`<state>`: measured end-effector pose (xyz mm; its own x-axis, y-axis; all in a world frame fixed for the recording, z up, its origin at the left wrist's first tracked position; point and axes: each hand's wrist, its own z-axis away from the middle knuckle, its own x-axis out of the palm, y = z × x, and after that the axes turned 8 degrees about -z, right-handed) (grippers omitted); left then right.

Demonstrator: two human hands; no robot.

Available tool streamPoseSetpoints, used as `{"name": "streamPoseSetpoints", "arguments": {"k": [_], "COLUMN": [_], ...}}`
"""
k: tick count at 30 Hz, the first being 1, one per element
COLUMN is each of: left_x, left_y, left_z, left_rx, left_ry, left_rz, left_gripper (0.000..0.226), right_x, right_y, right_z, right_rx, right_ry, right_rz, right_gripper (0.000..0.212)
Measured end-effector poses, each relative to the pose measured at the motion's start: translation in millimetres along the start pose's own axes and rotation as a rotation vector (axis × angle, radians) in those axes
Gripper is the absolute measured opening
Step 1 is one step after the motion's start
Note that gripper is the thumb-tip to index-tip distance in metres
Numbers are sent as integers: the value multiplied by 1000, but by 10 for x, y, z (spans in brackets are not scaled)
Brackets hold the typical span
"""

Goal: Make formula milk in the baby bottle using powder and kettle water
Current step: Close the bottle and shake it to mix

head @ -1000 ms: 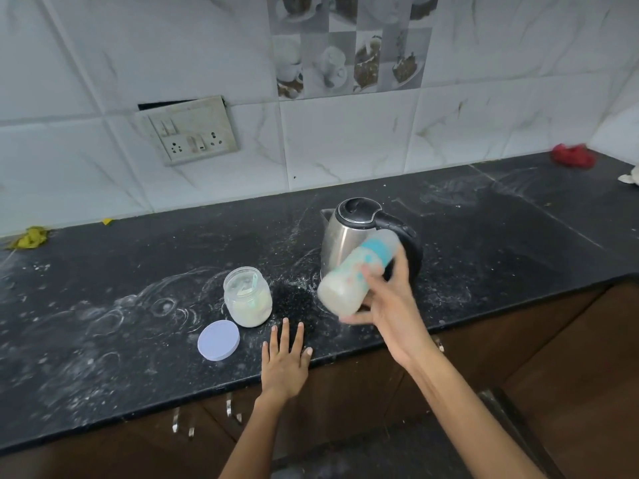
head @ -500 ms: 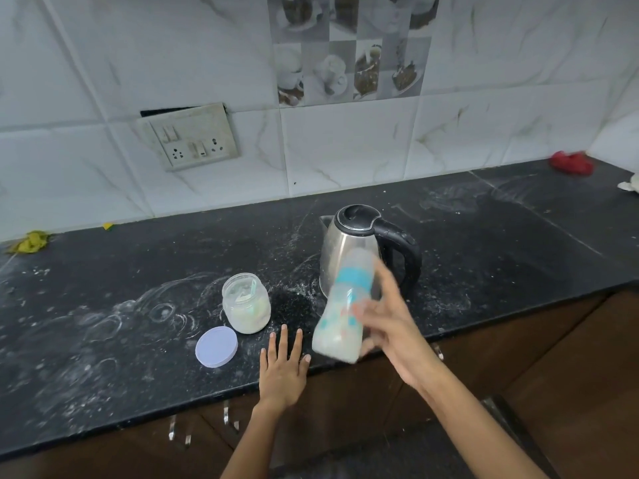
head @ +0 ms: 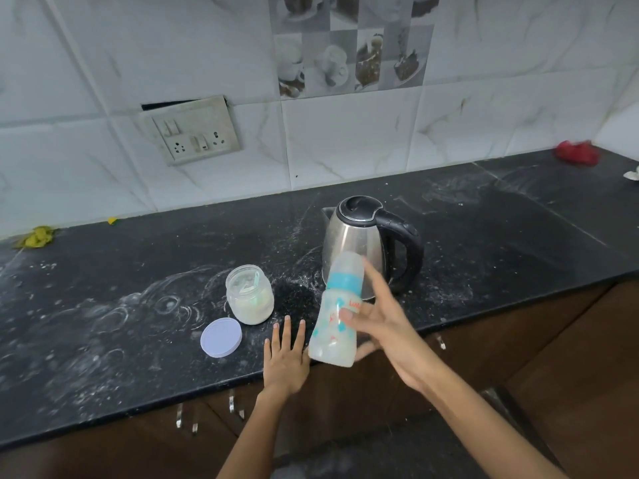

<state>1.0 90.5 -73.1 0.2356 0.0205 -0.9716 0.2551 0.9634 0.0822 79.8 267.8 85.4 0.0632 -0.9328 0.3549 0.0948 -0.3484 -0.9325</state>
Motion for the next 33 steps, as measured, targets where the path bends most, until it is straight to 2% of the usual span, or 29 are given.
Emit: {"name": "streamPoseSetpoints", "arguments": {"k": [6,7,10,11,13,15,17,19,21,24,25,28,29,33], "left_x": [-2,4,18,16,18,18,9,11,28,37,36,46,51,25], "left_y": [12,5,11,11,-2,-4,4,-6,-13,-14,-15,-27,-35,-2], "left_z": [-5,-10,-15,-12,-13,-11,-8,-9,-6,-19,-20,-10,-7,-26], "left_rx": [6,5,3,3,6,10,14,14,18,17,17,20,23,12], "left_ry": [10,14,17,17,14,12,10,8,12,28,28,0,-6,28], "left_rz": [34,30,32,34,33,31,34,38,42,52,48,32,28,39], "left_gripper": [56,56,56,56,56,56,57,57,56,56,56,64,66,56], "right_x": [6,19,65,67,54,36,-2,-44,-63,34,58,127,130,26], "right_y": [13,12,-26,-51,-86,-112,-129,-172,-219,-264,-232,-78,-66,-211], "right_z": [10,0,-6,-10,-15,0,11,20,-30,-114,-119,-25,-10,-123], "right_rx": [66,66,113,131,171,212,200,129,19,-162,-179,-39,-41,-258], "right_ry": [48,68,123,118,84,29,5,-26,-34,94,96,-148,-173,117], "right_rz": [-308,-368,-501,-512,-517,-520,-377,-174,-130,-379,-387,-140,-116,-404], "right_gripper": [85,79,40,36,38,49,56,78,97,88,86,87,87,78]}}
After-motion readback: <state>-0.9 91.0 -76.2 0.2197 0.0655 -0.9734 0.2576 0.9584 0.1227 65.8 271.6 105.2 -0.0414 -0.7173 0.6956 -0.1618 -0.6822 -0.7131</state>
